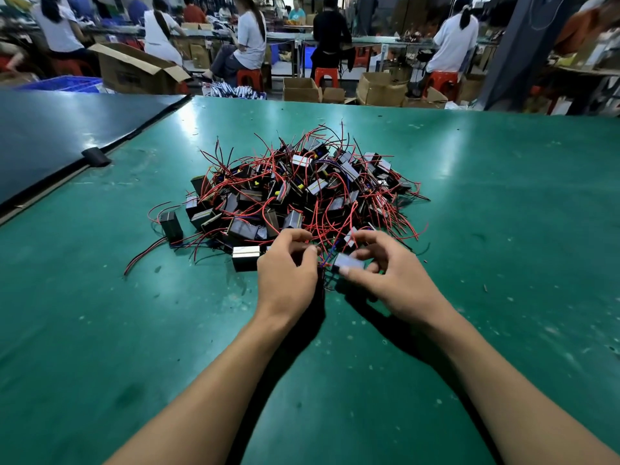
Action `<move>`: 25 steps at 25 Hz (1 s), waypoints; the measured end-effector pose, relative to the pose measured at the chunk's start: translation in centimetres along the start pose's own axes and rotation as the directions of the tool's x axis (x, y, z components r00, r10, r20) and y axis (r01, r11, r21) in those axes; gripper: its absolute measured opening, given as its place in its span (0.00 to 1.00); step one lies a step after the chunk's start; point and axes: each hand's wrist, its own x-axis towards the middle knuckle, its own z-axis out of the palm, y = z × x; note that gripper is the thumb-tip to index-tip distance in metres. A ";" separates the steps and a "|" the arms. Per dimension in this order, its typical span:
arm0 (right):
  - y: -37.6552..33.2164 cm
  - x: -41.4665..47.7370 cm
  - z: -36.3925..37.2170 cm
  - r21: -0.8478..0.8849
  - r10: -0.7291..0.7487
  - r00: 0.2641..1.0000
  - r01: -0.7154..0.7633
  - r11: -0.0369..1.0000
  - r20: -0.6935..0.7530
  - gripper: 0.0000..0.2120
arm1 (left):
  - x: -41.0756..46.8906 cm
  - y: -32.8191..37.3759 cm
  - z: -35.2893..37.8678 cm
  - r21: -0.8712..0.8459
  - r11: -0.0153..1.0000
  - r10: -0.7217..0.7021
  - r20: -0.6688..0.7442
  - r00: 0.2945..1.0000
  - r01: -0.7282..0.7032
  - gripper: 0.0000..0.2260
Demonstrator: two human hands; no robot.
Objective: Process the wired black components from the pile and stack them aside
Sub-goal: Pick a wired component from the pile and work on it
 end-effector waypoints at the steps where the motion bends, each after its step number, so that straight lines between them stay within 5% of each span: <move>1: 0.0 0.1 -0.5 0.103 0.011 0.998 -0.004 0.995 -0.069 0.17 | 0.0 0.1 0.0 -0.035 0.999 -0.015 -0.006 1.000 0.014 0.05; 5: -0.7 0.7 -1.5 0.505 0.168 0.964 -0.042 0.862 -0.207 0.02 | -0.6 1.1 0.0 -0.108 0.989 0.088 -0.117 0.989 -0.101 0.05; 7: -0.9 0.9 -1.8 0.575 0.246 0.952 -0.101 0.812 -0.180 0.06 | -0.6 1.5 -0.2 -0.116 0.979 0.137 -0.218 0.966 -0.165 0.06; 10: -1.3 1.2 -2.6 0.707 0.358 0.934 -0.245 0.663 -0.011 0.10 | -0.4 2.0 -0.5 -0.173 0.970 0.116 -0.286 0.951 -0.170 0.09; 15: -1.6 1.0 -2.4 0.796 0.411 0.810 -0.544 0.265 0.417 0.17 | -1.0 2.2 -0.5 -0.133 0.969 0.189 -0.146 0.971 -0.208 0.06; 17: -1.7 0.8 -2.2 0.736 0.420 0.819 -0.552 0.393 0.390 0.17 | -0.9 1.5 -0.4 0.050 0.960 0.274 0.009 0.962 -0.274 0.08; 21: -1.9 0.2 -2.4 0.345 0.329 0.925 -0.376 0.860 0.189 0.15 | -0.6 0.0 -0.1 0.361 0.885 0.231 0.209 0.950 -0.295 0.08; 25: -1.6 0.4 -3.6 0.187 0.195 0.981 -0.193 0.963 0.005 0.10 | -0.4 -0.4 0.0 0.347 0.901 0.216 0.158 0.963 -0.259 0.08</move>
